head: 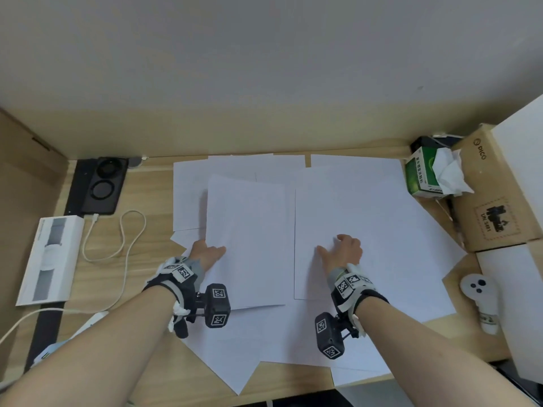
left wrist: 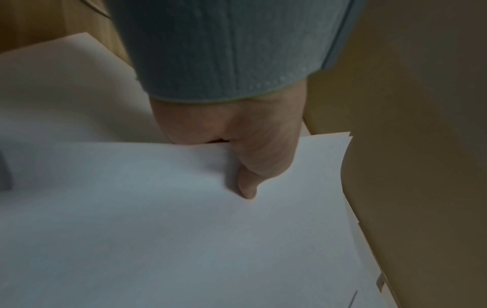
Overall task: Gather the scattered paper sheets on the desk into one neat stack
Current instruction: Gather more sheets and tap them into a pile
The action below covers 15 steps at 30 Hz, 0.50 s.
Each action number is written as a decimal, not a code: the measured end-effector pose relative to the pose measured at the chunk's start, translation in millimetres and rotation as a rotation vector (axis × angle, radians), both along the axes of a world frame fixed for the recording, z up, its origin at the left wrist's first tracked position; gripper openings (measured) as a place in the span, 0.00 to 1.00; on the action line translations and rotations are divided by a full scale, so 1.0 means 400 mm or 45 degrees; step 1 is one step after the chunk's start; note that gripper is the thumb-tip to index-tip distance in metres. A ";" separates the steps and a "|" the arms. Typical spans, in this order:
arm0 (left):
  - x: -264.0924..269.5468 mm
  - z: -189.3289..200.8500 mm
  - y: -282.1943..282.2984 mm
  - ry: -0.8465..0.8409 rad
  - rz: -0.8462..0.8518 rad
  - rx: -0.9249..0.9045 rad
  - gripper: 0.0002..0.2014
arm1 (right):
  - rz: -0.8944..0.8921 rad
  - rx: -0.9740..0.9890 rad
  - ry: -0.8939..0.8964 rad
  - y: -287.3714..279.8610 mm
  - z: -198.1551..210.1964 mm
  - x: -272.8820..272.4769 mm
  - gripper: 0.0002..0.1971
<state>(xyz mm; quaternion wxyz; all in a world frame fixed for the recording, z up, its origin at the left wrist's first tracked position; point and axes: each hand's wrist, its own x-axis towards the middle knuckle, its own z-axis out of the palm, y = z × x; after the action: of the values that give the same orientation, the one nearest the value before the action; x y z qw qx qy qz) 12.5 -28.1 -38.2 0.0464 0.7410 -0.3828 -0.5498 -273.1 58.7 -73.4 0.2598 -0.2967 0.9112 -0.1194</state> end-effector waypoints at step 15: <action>-0.159 -0.030 -0.008 -0.054 -0.126 -0.019 0.16 | -0.348 0.270 0.070 0.070 0.016 -0.182 0.32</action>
<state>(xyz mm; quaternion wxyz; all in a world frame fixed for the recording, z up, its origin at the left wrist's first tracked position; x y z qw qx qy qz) -51.0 -31.3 -50.3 0.0165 0.7324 -0.4240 -0.5326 -345.9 86.8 -67.0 0.2458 -0.1441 0.9573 -0.0487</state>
